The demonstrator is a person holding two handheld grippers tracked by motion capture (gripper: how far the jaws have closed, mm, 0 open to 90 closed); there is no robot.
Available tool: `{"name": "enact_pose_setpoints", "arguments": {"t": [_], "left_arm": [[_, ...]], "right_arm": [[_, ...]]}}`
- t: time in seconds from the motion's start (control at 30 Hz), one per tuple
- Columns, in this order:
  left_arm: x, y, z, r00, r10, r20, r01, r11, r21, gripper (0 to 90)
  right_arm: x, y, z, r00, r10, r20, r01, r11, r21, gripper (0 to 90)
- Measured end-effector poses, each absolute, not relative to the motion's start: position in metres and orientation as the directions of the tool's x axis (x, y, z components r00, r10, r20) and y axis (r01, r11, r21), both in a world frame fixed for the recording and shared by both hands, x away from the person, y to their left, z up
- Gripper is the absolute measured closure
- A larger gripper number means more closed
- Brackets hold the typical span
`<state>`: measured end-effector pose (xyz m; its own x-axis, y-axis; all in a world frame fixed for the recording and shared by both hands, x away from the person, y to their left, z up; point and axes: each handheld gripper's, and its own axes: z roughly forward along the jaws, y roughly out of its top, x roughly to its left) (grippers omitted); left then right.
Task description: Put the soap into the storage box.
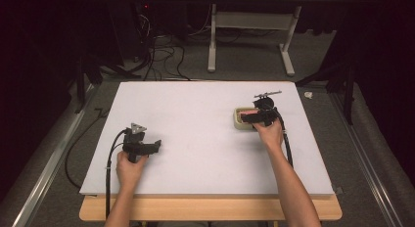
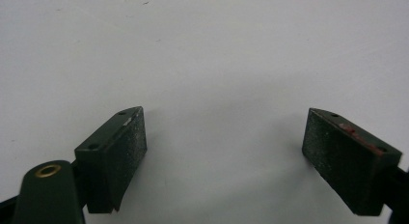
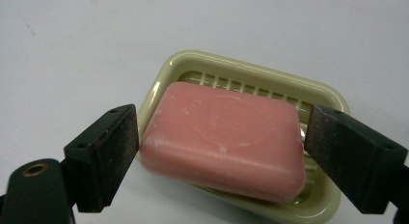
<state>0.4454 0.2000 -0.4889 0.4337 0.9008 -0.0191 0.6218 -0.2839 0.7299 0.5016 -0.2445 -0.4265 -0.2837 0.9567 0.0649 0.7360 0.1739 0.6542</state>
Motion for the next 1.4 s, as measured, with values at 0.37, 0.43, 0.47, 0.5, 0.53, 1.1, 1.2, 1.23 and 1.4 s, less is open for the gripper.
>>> {"name": "enact_pose_setpoints", "arguments": {"t": [0.37,0.43,0.47,0.5,0.53,1.1,1.2,1.23,1.4], "left_arm": [[0.446,0.2,-0.489,0.434,0.901,-0.02,0.622,-0.283,0.73,16.1],[0.445,0.2,-0.489,0.434,0.901,-0.019,0.622,-0.284,0.73,16.1],[0.446,0.2,-0.489,0.434,0.901,-0.02,0.622,-0.284,0.73,16.1],[0.445,0.2,-0.489,0.434,0.901,-0.02,0.622,-0.284,0.73,16.1],[0.445,0.2,-0.489,0.434,0.901,-0.02,0.622,-0.284,0.73,16.1],[0.445,0.2,-0.489,0.434,0.901,-0.018,0.622,-0.285,0.729,16.1],[0.445,0.2,-0.489,0.434,0.901,-0.018,0.622,-0.285,0.73,16.1],[0.445,0.2,-0.489,0.434,0.901,-0.018,0.622,-0.285,0.73,16.1],[0.445,0.2,-0.489,0.434,0.901,-0.018,0.622,-0.285,0.73,16.1]], "right_arm": [[0.493,-0.246,-0.421,-0.298,0.953,0.05,0.705,0.184,0.685,13.0],[0.492,-0.246,-0.421,-0.302,0.952,0.052,0.698,0.183,0.693,13.2],[0.492,-0.246,-0.42,-0.305,0.951,0.048,0.694,0.188,0.695,13.4],[0.491,-0.246,-0.42,-0.306,0.951,0.046,0.695,0.19,0.693,13.4],[0.491,-0.246,-0.42,-0.306,0.951,0.046,0.695,0.19,0.693,13.4],[0.473,-0.26,-0.401,-0.31,0.95,0.038,0.621,0.172,0.764,17.6],[0.471,-0.261,-0.399,-0.312,0.949,0.037,0.615,0.172,0.769,17.7],[0.47,-0.261,-0.398,-0.315,0.948,0.034,0.615,0.176,0.769,17.8],[0.466,-0.263,-0.395,-0.316,0.948,0.032,0.603,0.175,0.779,18.2]]}}
